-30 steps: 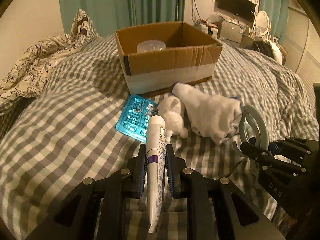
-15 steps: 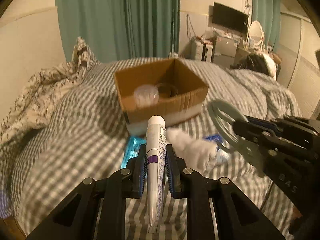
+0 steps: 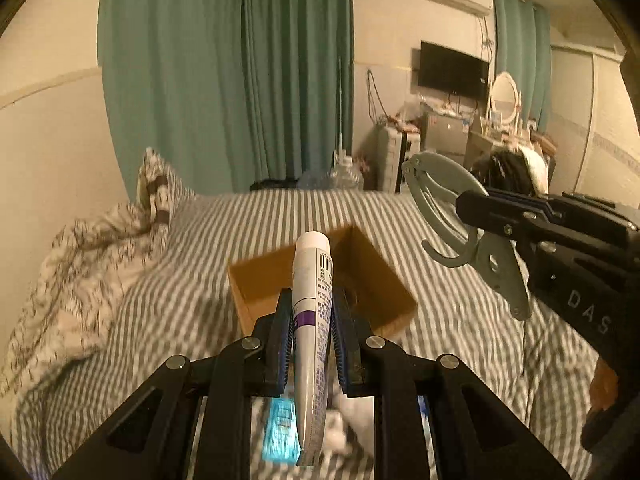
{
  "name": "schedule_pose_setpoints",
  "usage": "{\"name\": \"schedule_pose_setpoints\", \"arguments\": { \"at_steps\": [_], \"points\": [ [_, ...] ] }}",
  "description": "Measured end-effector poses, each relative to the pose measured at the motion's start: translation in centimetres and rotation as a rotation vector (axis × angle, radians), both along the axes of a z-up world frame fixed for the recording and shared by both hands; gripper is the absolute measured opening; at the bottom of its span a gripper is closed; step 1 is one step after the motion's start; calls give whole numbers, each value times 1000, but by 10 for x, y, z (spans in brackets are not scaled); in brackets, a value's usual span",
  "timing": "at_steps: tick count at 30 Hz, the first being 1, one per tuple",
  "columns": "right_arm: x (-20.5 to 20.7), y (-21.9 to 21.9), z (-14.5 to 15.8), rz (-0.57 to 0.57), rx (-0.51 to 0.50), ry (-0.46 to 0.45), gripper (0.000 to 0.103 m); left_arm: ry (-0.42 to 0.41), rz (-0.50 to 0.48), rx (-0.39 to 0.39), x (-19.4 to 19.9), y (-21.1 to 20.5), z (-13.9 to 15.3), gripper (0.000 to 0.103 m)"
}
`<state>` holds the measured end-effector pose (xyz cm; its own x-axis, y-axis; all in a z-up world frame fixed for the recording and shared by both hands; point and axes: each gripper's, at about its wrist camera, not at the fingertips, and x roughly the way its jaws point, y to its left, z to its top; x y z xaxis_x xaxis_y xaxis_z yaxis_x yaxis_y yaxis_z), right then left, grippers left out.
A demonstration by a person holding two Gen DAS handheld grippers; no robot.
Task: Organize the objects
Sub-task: 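Lower the tube and clip into the box and open both grippers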
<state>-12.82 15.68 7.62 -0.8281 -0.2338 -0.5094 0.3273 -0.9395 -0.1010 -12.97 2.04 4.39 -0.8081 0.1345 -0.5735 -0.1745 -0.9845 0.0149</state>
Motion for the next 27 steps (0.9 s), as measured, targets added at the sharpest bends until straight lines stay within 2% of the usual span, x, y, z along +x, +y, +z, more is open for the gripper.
{"name": "schedule_pose_setpoints", "arguments": {
  "at_steps": [3, 7, 11, 20, 27],
  "points": [
    [-22, -3, 13, 6, -8, 19, 8, 15, 12, 17, -25, -4, 14, 18],
    [-52, -6, 10, 17, -15, 6, 8, 11, 24, 21, -54, -7, 15, 18],
    [-87, -14, -15, 33, -12, -46, 8, -30, 33, 27, -80, -8, -7, 18],
    [-147, -21, -79, 49, -16, -161, 8, -175, 64, 50, -136, -7, -79, 18],
    [-170, -12, -116, 37, -14, -200, 8, -193, 62, 8, -158, 6, -117, 18]
  ]
}}
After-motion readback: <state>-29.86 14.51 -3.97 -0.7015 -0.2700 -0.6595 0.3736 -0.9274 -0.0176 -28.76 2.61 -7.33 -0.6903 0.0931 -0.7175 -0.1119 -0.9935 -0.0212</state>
